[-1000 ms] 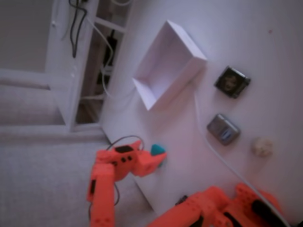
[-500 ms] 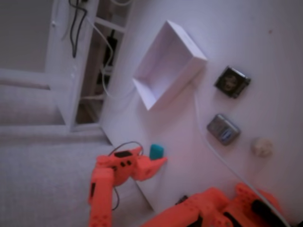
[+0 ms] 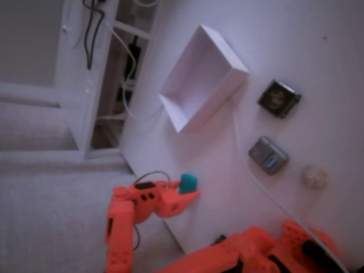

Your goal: Grasp the green cube and put it in the bin.

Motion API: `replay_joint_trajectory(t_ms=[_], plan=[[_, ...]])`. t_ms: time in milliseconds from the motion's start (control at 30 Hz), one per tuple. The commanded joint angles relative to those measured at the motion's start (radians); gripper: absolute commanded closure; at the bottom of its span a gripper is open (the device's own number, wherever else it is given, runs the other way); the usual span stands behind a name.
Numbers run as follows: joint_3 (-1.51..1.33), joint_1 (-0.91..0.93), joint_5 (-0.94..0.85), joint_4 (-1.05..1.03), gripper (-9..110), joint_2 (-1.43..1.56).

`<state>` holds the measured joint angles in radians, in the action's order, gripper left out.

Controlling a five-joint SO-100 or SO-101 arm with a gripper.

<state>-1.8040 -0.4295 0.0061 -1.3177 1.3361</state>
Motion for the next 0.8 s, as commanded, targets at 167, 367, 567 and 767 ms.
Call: replay_joint_trajectory(t_ms=[167,367,567,767], plan=[[0.017,0.023,-0.011,-0.025,82,-0.052],[0.017,0.021,-0.011,-0.021,103,-0.051],[0.018,0.034,-0.003,-0.002,110,-0.026],[0.026,0.044,-0.011,0.164,110,0.081]])
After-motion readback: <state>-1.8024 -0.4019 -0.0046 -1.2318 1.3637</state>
